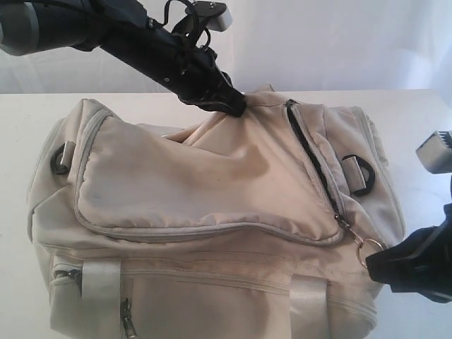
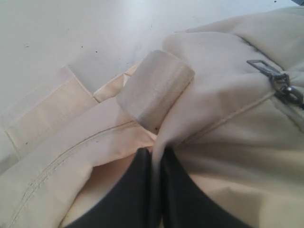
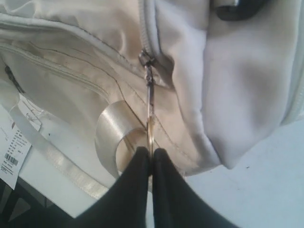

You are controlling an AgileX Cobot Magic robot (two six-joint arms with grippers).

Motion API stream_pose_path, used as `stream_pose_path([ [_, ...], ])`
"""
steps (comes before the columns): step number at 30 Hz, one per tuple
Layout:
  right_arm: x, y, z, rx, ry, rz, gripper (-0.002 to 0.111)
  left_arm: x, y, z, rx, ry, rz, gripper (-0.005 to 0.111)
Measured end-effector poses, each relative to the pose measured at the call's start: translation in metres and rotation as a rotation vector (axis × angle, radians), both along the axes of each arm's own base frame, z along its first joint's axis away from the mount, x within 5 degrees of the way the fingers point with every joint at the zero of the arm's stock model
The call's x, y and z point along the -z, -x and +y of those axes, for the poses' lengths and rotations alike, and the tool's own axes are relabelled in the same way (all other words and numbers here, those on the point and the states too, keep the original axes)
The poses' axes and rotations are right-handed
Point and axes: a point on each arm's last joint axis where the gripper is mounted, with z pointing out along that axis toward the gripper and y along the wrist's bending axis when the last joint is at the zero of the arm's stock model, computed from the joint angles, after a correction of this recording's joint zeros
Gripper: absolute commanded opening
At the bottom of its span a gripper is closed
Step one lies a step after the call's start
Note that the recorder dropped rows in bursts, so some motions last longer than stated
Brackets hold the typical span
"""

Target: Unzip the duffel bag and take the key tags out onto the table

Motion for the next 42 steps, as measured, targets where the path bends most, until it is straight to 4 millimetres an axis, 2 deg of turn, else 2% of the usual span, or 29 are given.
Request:
stream_pose_path([
  [5,0.003,0.001,0.000,-0.003,-0.003,0.015,0.000,0.005,-0.002,0.000,0.004,-0.005,0.016,0.000],
  [13,0.022,0.007,0.004,0.001,-0.057,0.043,0.000,0.017,-0.005,-0.002,0.011,-0.016,0.051,0.000],
  [19,0.023,0.005,0.003,0.016,-0.059,0.007,0.000,0.018,-0.007,0.001,0.002,-0.018,0.050,0.001],
  [21,0.022,0.004,0.003,0.021,-0.056,-0.002,0.000,0.018,-0.007,0.001,-0.002,-0.017,0.047,0.008],
  [25,0.022,0.001,0.002,0.041,-0.048,-0.028,0.000,0.017,-0.008,0.002,0.005,-0.023,0.025,0.038],
  [26,0.023,0.001,0.001,0.044,-0.047,-0.029,0.003,0.015,-0.008,0.003,0.009,-0.032,0.009,0.052],
  [27,0.024,0.001,0.001,0.052,-0.043,-0.036,0.006,0.008,-0.008,0.008,0.003,-0.045,-0.026,0.057],
  [28,0.024,0.001,0.001,0.052,-0.043,-0.036,0.015,0.003,-0.008,0.011,-0.004,-0.046,-0.043,0.060],
  [29,0.024,0.000,0.000,0.053,-0.041,-0.038,0.020,-0.008,-0.006,0.016,-0.013,-0.047,-0.076,0.061],
  [30,0.024,0.000,0.000,0.052,-0.040,-0.038,0.033,-0.013,-0.004,0.018,-0.014,-0.047,-0.092,0.060],
  [31,0.024,0.001,0.000,0.050,-0.039,-0.036,0.038,-0.024,0.001,0.020,-0.008,-0.045,-0.117,0.059],
  [32,0.024,0.001,0.001,0.049,-0.040,-0.034,0.049,-0.030,0.004,0.021,0.004,-0.045,-0.122,0.057],
  [34,0.023,0.003,0.002,0.026,-0.046,-0.010,0.054,-0.042,0.018,0.023,0.059,-0.053,-0.110,0.056],
  [36,0.007,0.001,0.004,-0.019,-0.049,-0.023,0.054,-0.049,0.036,0.023,0.162,-0.063,-0.040,0.056],
  [39,-0.024,-0.006,0.004,-0.043,-0.030,-0.110,0.054,-0.045,0.055,0.024,0.219,-0.026,0.032,0.056],
  [42,-0.049,-0.011,0.000,-0.029,0.021,-0.183,0.054,-0.028,0.084,0.031,0.263,-0.019,0.122,0.056],
])
